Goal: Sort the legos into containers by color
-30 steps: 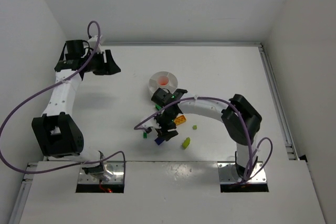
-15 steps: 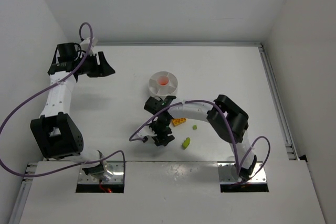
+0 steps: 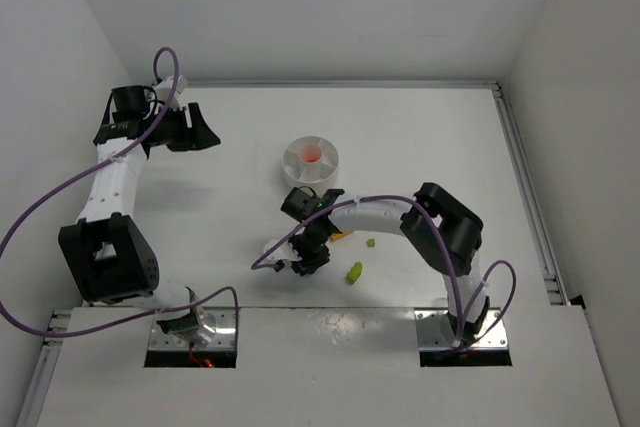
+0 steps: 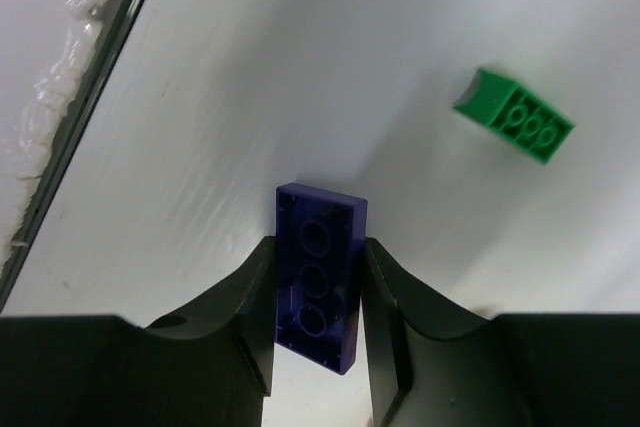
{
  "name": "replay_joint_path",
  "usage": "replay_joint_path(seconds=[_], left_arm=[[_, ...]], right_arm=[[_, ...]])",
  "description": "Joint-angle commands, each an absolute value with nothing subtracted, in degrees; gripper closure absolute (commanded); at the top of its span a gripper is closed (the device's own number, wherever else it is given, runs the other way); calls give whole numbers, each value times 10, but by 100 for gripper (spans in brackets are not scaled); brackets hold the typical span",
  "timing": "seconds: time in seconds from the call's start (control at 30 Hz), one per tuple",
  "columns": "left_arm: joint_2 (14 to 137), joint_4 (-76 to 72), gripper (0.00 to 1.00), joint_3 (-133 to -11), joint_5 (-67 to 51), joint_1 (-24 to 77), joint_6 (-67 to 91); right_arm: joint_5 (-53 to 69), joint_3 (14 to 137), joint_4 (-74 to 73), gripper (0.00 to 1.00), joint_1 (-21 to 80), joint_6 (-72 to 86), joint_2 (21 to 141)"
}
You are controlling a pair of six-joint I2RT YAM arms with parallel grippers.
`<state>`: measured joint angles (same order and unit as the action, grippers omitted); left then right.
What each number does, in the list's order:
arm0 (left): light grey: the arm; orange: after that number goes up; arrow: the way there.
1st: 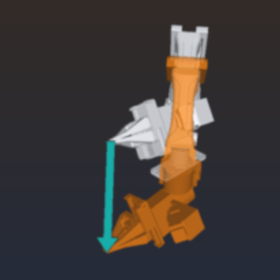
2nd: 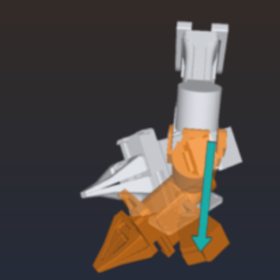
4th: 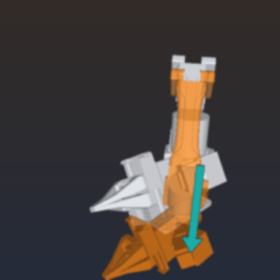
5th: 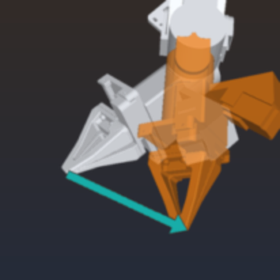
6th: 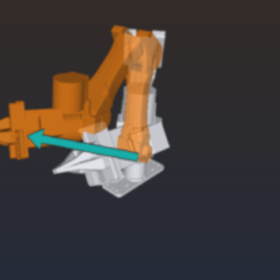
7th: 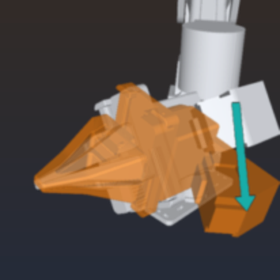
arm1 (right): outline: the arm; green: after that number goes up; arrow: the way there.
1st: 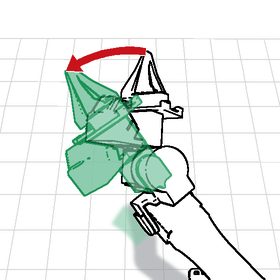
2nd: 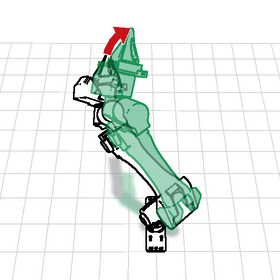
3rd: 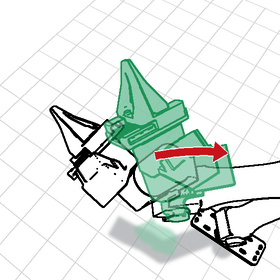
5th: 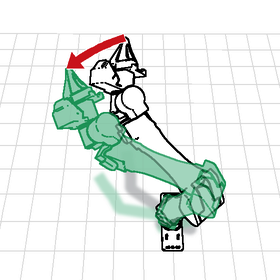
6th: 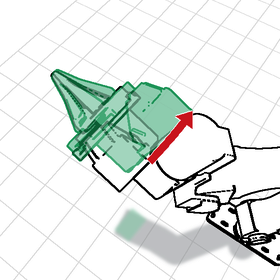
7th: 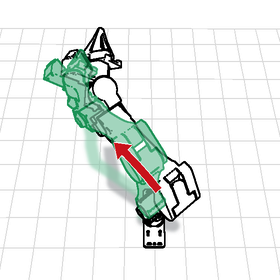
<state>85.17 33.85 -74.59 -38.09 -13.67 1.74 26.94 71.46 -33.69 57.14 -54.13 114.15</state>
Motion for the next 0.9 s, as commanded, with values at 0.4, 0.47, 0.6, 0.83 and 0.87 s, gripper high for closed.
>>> replay_joint_path(seconds=[0.4, 0.47, 0.6, 0.83, 0.87], left_arm=[[829, 309, 35, -708, -334, -71, -30], [829, 309, 35, -702, -321, -49, -43], [808, 309, 35, -672, -274, 16, -80], [816, 296, 35, -656, -269, 41, -66], [817, 296, 36, -657, -276, 41, -59]], right_arm=[[250, 624, -301, 89, 546, -433, 944], [250, 624, -301, 90, 539, -393, 920], [271, 629, -312, 91, 498, -314, 907], [451, 639, -375, 91, 450, -209, 971], [474, 649, -388, 91, 440, -203, 989]])
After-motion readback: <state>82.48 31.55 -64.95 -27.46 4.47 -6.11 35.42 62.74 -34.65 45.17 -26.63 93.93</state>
